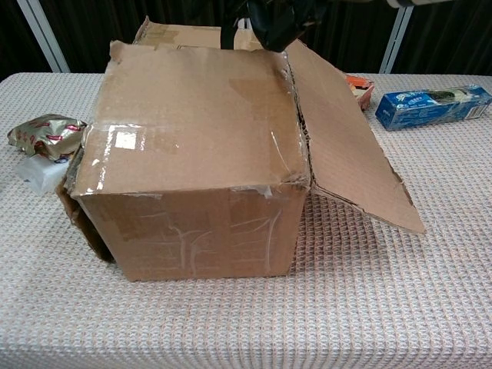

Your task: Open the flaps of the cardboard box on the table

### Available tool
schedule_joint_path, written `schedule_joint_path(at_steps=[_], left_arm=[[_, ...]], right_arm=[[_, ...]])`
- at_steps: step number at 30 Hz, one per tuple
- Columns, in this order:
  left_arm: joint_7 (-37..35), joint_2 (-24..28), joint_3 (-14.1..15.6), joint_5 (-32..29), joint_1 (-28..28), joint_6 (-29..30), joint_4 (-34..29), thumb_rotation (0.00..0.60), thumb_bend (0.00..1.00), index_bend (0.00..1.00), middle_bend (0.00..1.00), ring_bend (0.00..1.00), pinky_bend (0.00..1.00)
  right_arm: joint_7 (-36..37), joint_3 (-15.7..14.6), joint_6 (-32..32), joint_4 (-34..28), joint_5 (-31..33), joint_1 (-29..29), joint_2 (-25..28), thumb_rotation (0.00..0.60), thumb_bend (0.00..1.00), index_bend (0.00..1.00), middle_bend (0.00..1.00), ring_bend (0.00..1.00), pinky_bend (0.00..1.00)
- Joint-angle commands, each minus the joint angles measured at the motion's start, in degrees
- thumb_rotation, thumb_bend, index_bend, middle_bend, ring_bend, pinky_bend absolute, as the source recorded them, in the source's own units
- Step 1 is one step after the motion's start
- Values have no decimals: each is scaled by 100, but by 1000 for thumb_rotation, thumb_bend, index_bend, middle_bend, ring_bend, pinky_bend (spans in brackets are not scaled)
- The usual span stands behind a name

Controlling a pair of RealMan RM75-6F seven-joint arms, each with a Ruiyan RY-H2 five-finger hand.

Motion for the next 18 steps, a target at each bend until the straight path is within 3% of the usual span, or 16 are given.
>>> schedule_joint_path(at_steps=[1,11,18], left_arm=[[55,21,-8,-6,-17,-18,-55,458,51,194,274,164,237],[235,48,-16,-9,-44,-37,-232,459,50,194,273,164,237],[271,60,-21,-7,-56,-42,-268,458,50,193,274,164,237]], right_arm=[[472,197,-59,-284,-371,-254,306,600,1000,83,376,0,0],[2804,869,-965,-1094,-1583,-979,1230,600,1000,82,397,0,0],[3903,1003,-799,-1413,-3105,-1517,1508,600,1000,80,422,10,0]])
